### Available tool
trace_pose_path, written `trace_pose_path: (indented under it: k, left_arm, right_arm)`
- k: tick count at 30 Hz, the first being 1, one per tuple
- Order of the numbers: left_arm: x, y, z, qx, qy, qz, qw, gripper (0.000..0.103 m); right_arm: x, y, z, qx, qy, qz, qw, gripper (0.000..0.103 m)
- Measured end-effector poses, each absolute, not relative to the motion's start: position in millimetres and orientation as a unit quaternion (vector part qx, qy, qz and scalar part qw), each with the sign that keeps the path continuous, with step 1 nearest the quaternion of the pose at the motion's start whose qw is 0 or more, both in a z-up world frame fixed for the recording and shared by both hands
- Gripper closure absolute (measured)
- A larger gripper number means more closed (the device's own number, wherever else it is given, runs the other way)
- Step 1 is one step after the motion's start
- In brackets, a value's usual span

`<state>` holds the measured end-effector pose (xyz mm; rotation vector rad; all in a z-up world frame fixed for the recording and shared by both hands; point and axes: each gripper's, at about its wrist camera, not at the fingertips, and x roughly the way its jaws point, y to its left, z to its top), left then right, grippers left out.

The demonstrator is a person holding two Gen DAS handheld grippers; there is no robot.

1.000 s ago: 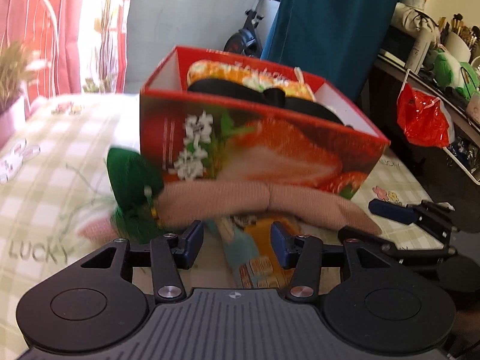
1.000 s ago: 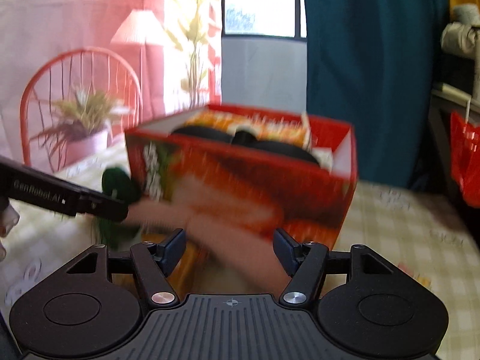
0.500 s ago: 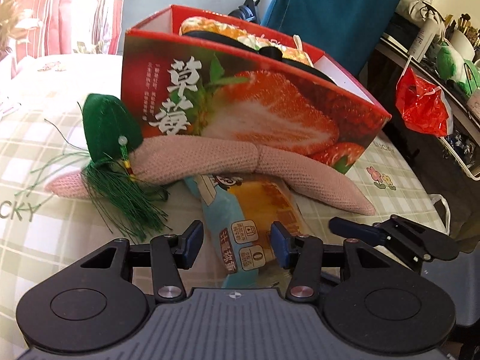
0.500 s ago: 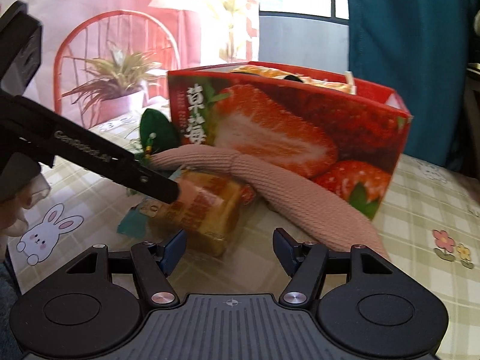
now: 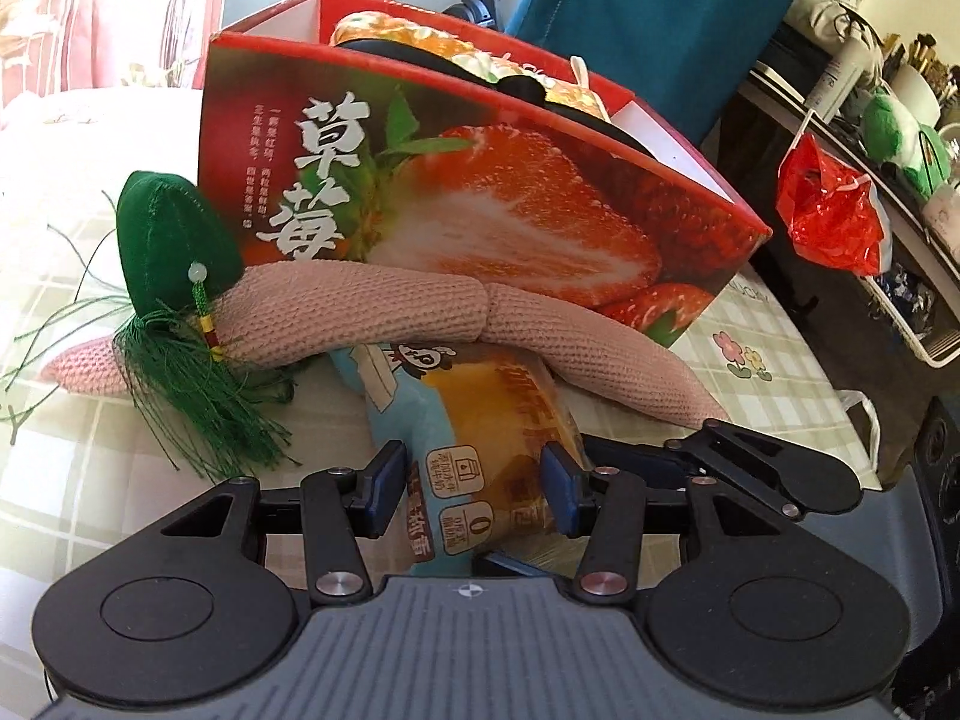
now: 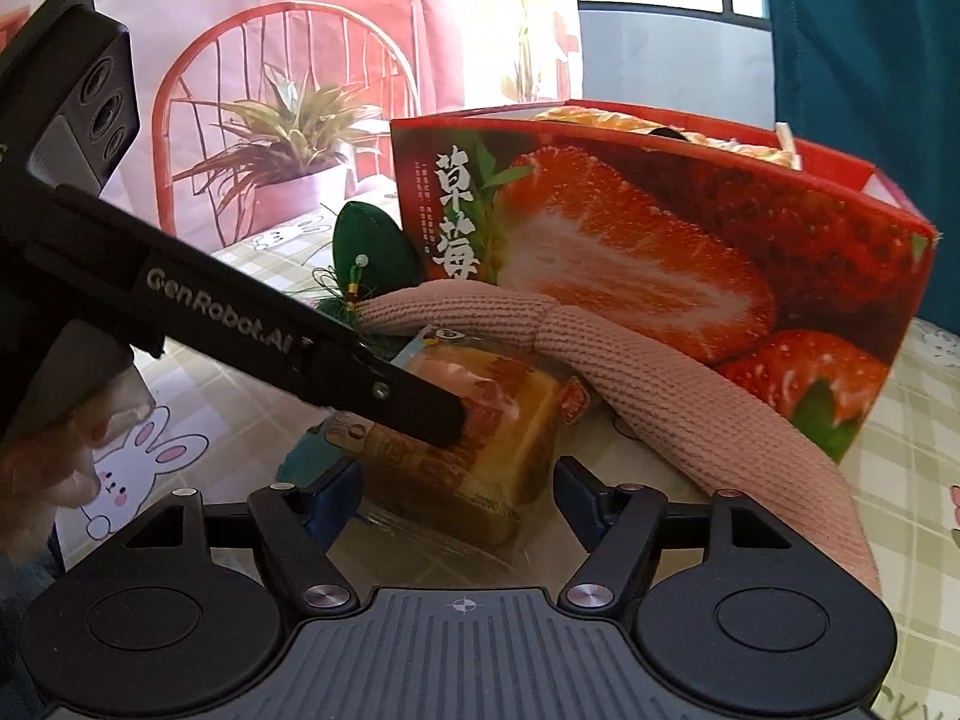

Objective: Organize soft objects
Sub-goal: 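Withdraw the left tool and lower it to the blue-wrapped snack cake, then close the left tool on the snack cake wrapper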

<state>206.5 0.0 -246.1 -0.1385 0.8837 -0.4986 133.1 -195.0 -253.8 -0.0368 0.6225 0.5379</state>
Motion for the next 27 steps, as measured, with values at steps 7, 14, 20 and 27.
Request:
trace_pose_path:
  k: [7, 14, 20, 27]
  left_arm:
    - [193, -5, -244, -0.049, 0.414, -0.233, 0.879, 0.053]
    - [172, -8, -242, -0.050, 0.412, -0.230, 0.880, 0.053]
    - [157, -5, -228, -0.060, 0.387, -0.229, 0.891, 0.053]
    - [146, -7, -207, -0.062, 0.359, -0.236, 0.901, 0.053]
  right_arm:
    - [128, -194, -252, 0.002, 0.306, 0.257, 0.917, 0.041]
    - [108, -195, -249, -0.003, 0.308, 0.250, 0.918, 0.043]
    - [93, -198, -237, -0.014, 0.288, 0.244, 0.926, 0.043]
    - [80, -198, -216, -0.038, 0.250, 0.232, 0.939, 0.044]
